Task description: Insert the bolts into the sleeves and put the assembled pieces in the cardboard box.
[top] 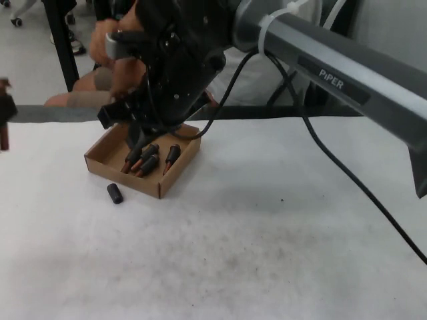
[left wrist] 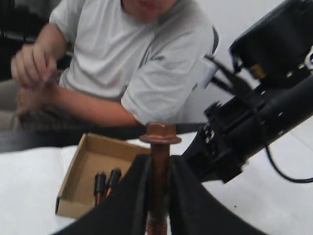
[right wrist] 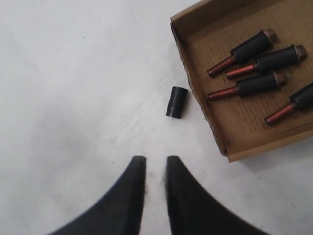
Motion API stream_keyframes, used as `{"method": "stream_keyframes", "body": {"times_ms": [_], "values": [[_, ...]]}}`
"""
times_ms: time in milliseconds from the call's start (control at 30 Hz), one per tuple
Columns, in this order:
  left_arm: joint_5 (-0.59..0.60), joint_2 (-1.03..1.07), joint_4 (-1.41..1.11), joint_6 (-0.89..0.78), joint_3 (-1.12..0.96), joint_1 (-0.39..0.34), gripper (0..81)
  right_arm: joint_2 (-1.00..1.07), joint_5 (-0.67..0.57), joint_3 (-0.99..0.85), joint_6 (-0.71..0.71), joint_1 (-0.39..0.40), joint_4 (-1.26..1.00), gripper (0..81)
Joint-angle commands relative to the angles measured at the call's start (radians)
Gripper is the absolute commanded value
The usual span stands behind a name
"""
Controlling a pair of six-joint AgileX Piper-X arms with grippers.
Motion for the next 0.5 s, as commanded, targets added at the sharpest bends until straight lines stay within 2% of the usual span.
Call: {"method": "stream_keyframes", "body": {"times_ms": [0, 67, 233, 467], "values": [[0.016, -0.084, -0.059, -0.039, 0.024, 0.020, 0.8, -0.003, 0.004, 0.001, 0.021, 0.005, 0.005, 34.1], [0.016, -0.115, -0.060, -0.042, 0.031, 0.037, 0.8, 0.010, -0.004, 0.001, 0.061, 0.005, 0.007, 36.5], [0.023, -0.153, -0.060, -0.042, 0.035, 0.077, 0.8, 0.044, -0.069, 0.001, 0.074, 0.016, 0.010, 31.5], [0.023, -0.155, -0.060, -0.042, 0.035, 0.088, 0.8, 0.091, -0.090, 0.001, 0.098, 0.045, -0.004, 31.2]]}}
